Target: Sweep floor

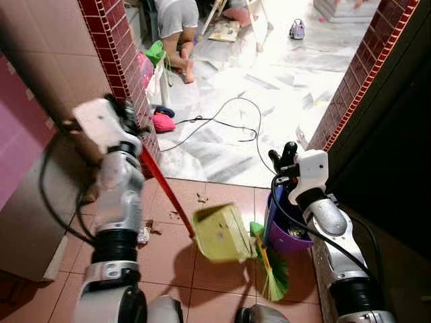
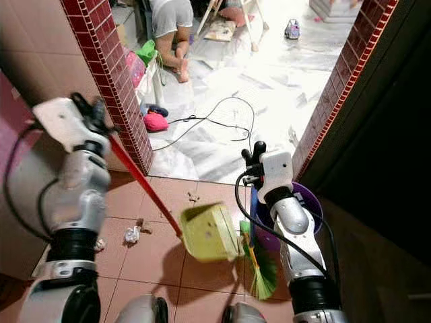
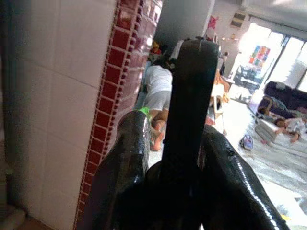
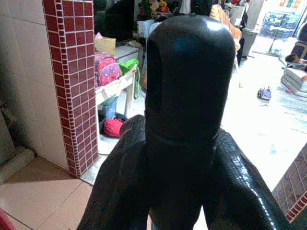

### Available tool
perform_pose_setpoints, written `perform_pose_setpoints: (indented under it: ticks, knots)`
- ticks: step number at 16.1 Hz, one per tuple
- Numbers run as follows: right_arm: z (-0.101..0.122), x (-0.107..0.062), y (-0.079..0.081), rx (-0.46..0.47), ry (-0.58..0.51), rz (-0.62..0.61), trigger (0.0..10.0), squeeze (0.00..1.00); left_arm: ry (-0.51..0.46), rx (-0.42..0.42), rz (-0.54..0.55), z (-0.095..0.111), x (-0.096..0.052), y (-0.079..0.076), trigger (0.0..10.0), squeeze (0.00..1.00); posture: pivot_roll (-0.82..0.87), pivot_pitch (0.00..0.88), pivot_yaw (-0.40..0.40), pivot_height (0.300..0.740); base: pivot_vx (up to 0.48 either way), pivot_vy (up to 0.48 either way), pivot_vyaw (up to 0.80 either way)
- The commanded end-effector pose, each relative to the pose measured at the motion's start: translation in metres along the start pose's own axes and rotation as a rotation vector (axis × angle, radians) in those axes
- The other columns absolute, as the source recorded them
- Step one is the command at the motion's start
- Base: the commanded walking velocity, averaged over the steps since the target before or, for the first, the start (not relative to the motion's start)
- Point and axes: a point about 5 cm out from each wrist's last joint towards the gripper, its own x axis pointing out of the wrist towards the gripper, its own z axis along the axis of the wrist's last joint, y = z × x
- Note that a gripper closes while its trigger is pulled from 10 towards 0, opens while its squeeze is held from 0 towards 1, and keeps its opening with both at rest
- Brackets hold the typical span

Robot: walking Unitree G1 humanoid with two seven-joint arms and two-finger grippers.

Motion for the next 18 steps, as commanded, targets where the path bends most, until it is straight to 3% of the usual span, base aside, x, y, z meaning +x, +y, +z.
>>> perform_pose_setpoints:
  ticks: [1, 6, 8, 10, 12, 14, 18]
  knots:
    - [-0.007, 0.0, 0.001, 0.002, 0.037, -0.002, 10.0, 0.0, -0.066, -0.042, -0.01, 0.018, 0.003, -0.003, 10.0, 0.0, -0.07, 0.0, 0.004, 0.74, 0.0, 0.0, 0.0]
    - [-0.006, 0.0, 0.001, 0.007, 0.021, 0.003, 10.0, 0.0, 0.018, -0.01, -0.003, 0.005, -0.007, 0.004, 10.0, 0.0, -0.07, 0.0, 0.004, 0.74, 0.0, 0.0, 0.0]
    - [-0.006, 0.0, 0.002, 0.012, 0.022, 0.018, 10.0, 0.0, 0.03, 0.046, -0.033, 0.001, -0.011, 0.002, 10.0, 0.0, -0.07, 0.0, 0.003, 0.74, 0.0, 0.0, 0.0]
    - [-0.005, 0.0, 0.002, 0.009, 0.021, 0.021, 10.0, 0.0, 0.058, 0.174, -0.068, -0.009, -0.017, 0.005, 10.0, 0.0, -0.07, 0.0, 0.002, 0.74, 0.0, 0.0, 0.0]
    - [-0.003, 0.0, 0.004, 0.011, 0.013, 0.019, 10.0, 0.0, 0.121, 0.205, -0.069, -0.033, -0.028, 0.017, 10.0, 0.0, -0.08, 0.0, 0.0, 0.74, 0.0, 0.0, 0.0]
    - [-0.001, 0.0, 0.007, 0.018, 0.007, 0.02, 10.0, 0.0, 0.109, 0.267, -0.101, -0.039, -0.026, 0.016, 10.0, 0.0, -0.08, 0.001, -0.001, 0.74, 0.0, 0.0, 0.0]
    - [0.008, 0.003, 0.014, 0.046, -0.019, 0.02, 10.0, 0.0, 0.092, 0.317, -0.132, -0.052, -0.016, 0.005, 10.0, 0.0, -0.13, 0.041, 0.012, 0.74, 0.0, 0.0, 0.0]
